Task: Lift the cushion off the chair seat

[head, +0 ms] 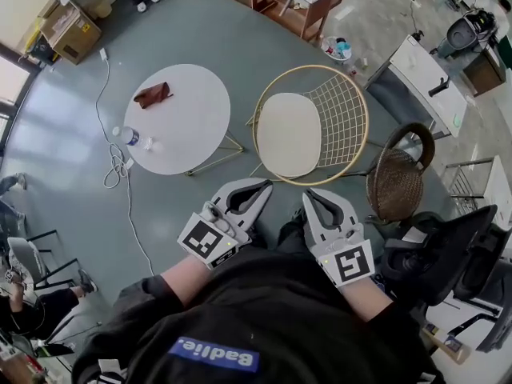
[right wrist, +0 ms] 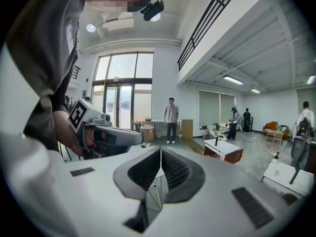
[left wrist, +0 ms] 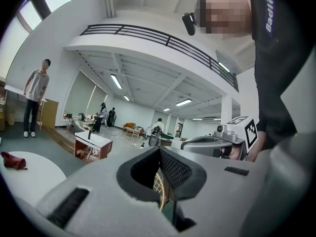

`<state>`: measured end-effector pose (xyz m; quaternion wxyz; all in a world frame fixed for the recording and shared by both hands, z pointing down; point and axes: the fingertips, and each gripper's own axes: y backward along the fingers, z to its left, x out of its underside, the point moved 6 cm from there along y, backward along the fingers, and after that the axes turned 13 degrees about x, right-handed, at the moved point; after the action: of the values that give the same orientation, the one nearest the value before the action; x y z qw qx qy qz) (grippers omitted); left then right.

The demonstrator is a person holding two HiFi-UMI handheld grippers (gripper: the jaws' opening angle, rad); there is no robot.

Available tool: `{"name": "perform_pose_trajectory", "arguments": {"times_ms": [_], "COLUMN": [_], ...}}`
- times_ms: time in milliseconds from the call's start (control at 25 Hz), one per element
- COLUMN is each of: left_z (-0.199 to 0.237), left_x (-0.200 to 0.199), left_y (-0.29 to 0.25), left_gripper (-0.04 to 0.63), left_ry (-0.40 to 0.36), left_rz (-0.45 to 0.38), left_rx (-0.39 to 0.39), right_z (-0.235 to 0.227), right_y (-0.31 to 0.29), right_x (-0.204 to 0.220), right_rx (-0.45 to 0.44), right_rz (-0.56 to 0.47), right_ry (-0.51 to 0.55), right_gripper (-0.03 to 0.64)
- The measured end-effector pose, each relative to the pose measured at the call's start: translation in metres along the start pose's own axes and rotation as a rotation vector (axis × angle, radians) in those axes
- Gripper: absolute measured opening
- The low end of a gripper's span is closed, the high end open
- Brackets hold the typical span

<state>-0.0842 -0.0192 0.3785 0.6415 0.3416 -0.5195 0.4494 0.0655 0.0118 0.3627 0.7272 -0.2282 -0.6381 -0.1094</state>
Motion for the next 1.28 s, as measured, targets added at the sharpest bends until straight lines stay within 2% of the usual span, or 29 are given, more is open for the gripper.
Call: {"name": "perform_pose_trajectory", "arguments": {"times_ms": [240,440,600,680,800,1080,1280], "left_z": [0.017,0.035,0.052,0.06,0.077,0.12,0.159], "left_x": [0.02,0.061,0.096,0.113,0.136,0.191,0.235], "left_y": [-0.026,-0.044,-0.061,-0.066,-0.069,-0.061,-0.056], "left_gripper": [0.015,0.015,0.017,0.025,0.089,0.124,0.154], "left_ry": [0.077,0.148,0.206,0.237,0.278,0.35,0.396], "left_rz": [0.018,0.053,0.095,0.119,0.143,0.192,0.195], "left_rx": [-0.09,-0.202,-0.251,-0.26,-0.281,-0.329,-0.362], "right_z": [-0.033,-0.059,-0.07,-0.073,-0.078,-0.076,-0.074], "right_y": [-0.023,-0.041,-0.06,-0.07,-0.083,-0.099,-0.119], "right_x": [0.004,0.022,0.044,0.053,0.068,0.109,0.133], "right_rx": [-0.119,-0.219,-0.268,-0.278,-0.282,-0.254,-0.223], "right_rz": [-0.005,0.02,0.049,0.062,0.084,0.177,0.212], "right_ry": [-0.011,-0.03,-0.041,-0.043,-0.044,-0.067,-0.068], "right_gripper": [0.028,0.028,0.028,0.028,0.028,0.028,0.028]}}
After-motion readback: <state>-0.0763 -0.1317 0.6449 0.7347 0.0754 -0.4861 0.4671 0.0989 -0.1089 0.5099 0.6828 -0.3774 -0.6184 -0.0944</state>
